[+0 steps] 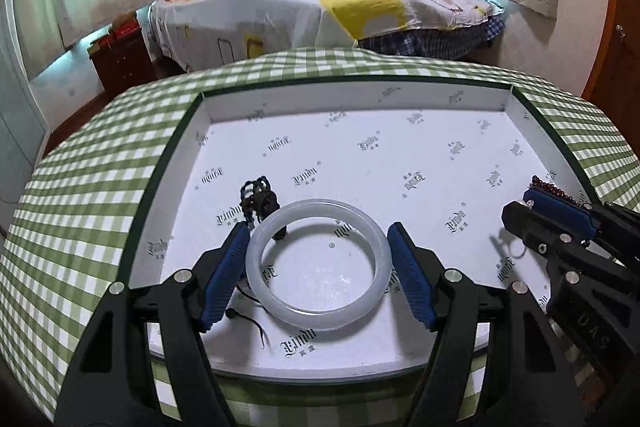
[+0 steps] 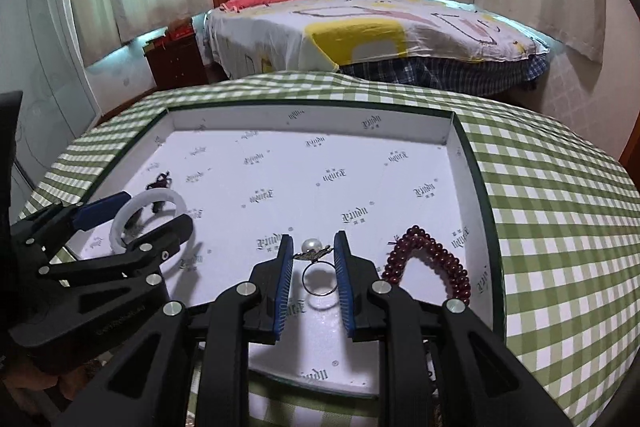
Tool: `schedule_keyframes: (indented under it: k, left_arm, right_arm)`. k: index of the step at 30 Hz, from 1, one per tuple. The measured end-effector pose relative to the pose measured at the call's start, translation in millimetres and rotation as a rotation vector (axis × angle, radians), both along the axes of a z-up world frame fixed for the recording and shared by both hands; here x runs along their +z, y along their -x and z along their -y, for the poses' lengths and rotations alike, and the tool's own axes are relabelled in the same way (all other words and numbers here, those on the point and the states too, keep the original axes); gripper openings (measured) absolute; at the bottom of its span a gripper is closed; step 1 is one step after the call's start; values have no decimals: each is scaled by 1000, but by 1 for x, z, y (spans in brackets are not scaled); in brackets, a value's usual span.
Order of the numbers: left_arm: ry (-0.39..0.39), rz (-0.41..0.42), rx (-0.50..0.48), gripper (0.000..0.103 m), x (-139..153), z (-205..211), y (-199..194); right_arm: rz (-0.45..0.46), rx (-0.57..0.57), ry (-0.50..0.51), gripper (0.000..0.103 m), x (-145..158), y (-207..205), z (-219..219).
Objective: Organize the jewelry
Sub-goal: 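Lower the bangle and pearl ring into the tray and open both tools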
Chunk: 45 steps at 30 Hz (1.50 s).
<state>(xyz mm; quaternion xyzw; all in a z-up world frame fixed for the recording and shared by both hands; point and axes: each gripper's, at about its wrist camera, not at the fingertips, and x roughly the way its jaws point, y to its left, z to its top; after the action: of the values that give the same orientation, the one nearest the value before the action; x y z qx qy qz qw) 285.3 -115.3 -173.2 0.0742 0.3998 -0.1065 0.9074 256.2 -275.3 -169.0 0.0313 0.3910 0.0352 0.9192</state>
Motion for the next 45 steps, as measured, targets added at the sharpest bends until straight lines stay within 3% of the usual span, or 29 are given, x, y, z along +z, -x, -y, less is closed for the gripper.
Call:
schedule_keyframes:
  k: [27,29,31,36,45]
  left_arm:
    - [-33,-56,-28,70,-7,7,-13]
    - [-38,-43,-32,70,-5,7,-12]
    - [-47,-30,-35,71,-1,8,-11]
    - [-36,0,-16,81,9,2,-8]
    - [-10,44,-8,90,29,-5,4]
  right_arm:
    - [-63,7,12,23,-6,-12,0]
    - [-60,8,10,29,-6,-12,1]
    - [-56,6,11,47,-5,-11,1]
    - [-36,-9,13,61,0,-7,5]
    - [13,-23,23,68,18,7,7]
